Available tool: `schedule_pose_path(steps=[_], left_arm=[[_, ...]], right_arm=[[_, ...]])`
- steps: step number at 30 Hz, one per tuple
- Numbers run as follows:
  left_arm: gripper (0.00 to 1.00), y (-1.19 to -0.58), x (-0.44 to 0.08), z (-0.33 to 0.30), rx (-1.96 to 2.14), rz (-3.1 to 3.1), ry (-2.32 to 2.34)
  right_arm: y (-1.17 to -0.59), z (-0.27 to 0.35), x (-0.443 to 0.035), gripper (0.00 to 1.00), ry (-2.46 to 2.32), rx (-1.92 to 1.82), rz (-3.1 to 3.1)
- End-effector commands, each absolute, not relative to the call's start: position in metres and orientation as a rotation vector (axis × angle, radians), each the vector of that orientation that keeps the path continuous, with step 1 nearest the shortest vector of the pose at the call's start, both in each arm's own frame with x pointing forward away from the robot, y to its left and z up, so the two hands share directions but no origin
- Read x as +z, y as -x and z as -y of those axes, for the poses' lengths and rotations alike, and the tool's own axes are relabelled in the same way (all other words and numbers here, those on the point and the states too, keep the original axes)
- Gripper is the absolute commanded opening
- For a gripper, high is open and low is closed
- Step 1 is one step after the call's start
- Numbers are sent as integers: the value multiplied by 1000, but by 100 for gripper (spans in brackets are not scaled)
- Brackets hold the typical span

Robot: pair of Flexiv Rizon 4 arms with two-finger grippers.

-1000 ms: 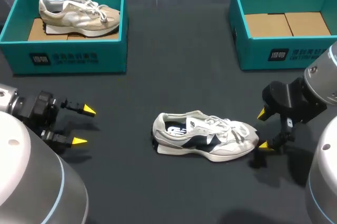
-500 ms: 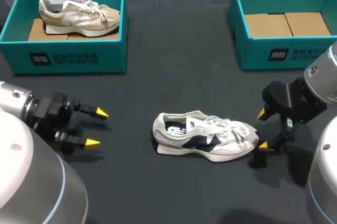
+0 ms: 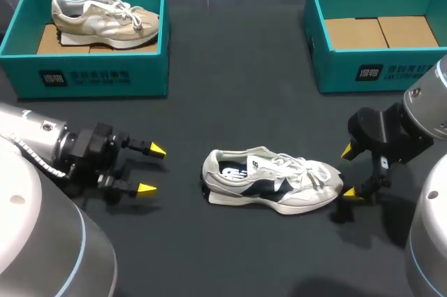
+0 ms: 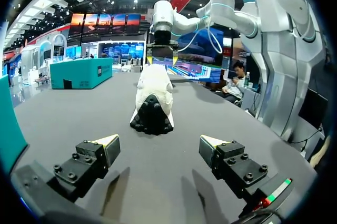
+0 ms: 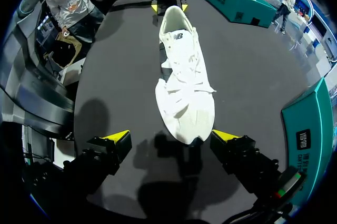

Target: Take the shoe out of the shoebox, open the shoe tongue, remove and reinsert the insole, then place the shoe into the shoebox

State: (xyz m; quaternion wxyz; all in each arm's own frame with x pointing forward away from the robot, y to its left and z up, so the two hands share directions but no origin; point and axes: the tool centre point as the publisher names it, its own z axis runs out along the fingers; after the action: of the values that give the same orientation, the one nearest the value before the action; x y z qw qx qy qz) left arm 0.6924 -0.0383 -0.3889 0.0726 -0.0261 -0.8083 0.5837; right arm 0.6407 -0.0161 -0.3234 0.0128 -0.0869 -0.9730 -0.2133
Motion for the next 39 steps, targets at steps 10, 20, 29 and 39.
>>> schedule_pose_path(steps=[10,20,29,39], left_arm=[[100,-688,-396,72,1791,2450,-7],[100,-683,-402,91,1821,2455,-99],[100,-677,-406,101,1855,2471,-146],[100,-678,-408,114,1876,2471,-125]], right_arm=[[-639,16,-323,100,273,-662,3036],[-639,16,-323,100,273,-662,3036],[-639,16,-323,100,273,-662,3036],[-639,16,-323,100,273,-662,3036]])
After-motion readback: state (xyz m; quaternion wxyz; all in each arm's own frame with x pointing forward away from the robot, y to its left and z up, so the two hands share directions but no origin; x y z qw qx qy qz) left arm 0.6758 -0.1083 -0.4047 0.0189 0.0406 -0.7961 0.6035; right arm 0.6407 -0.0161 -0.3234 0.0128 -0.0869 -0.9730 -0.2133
